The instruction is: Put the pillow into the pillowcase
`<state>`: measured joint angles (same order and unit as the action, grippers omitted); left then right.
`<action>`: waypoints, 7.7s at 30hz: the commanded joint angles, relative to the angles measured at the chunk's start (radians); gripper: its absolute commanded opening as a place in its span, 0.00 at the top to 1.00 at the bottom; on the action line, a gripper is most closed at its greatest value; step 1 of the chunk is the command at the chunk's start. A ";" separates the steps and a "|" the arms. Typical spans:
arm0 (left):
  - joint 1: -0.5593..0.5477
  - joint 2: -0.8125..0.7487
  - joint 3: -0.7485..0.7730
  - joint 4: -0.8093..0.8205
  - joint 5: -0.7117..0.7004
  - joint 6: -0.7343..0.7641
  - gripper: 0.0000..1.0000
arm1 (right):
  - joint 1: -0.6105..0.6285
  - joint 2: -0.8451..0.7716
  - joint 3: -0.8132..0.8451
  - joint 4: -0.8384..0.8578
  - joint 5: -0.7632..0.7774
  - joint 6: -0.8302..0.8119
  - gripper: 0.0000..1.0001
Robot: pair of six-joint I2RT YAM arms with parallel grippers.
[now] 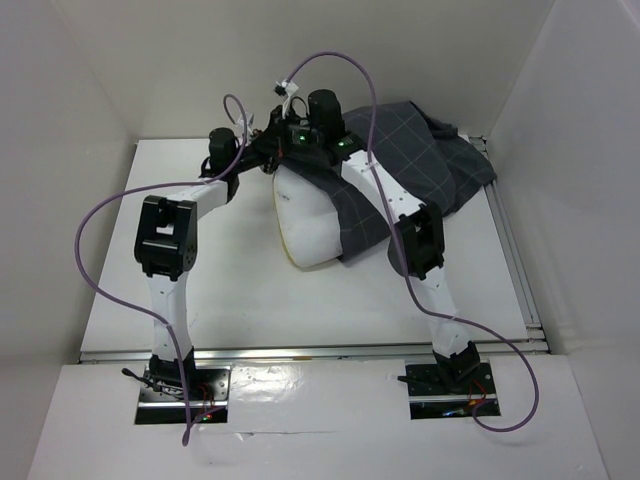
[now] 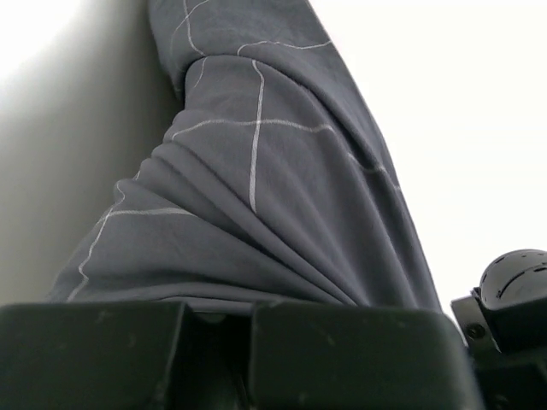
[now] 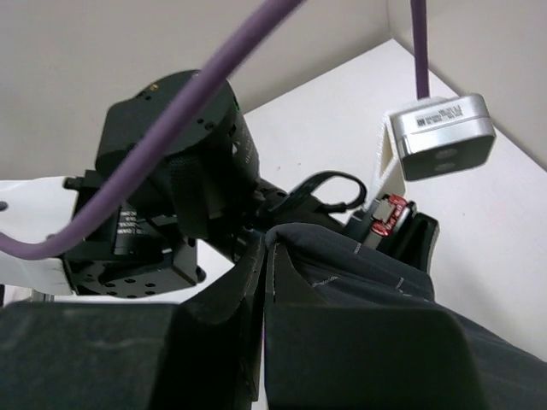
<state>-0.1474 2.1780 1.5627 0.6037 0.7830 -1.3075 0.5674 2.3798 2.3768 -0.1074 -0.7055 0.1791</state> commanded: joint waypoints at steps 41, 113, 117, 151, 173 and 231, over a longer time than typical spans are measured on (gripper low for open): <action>0.029 0.053 -0.151 0.056 0.039 0.057 1.00 | 0.122 -0.258 -0.287 0.227 -0.014 0.016 0.15; -0.397 -0.853 -0.332 -1.120 -0.246 2.120 0.04 | -0.353 -1.059 -1.283 -0.411 0.222 -0.457 0.23; -0.419 -0.782 -0.306 -1.205 -0.189 2.269 0.02 | -0.394 -1.016 -1.233 -0.391 0.195 -0.444 0.23; -0.406 -0.701 -0.644 -0.815 -0.136 2.817 0.00 | -0.442 -0.956 -1.159 -0.448 0.186 -0.455 0.23; -0.354 -0.647 -0.820 -0.564 -0.056 2.934 0.00 | -0.442 -0.887 -1.130 -0.459 0.176 -0.446 0.23; -0.169 -0.231 0.269 -0.930 -0.051 1.280 1.00 | -0.278 -0.804 -0.958 -0.374 0.167 -0.263 0.35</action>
<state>-0.3214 1.9785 1.8145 -0.3927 0.7120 -0.0040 0.2882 1.5703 1.4147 -0.5323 -0.5957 -0.0959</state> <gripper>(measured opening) 0.062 0.665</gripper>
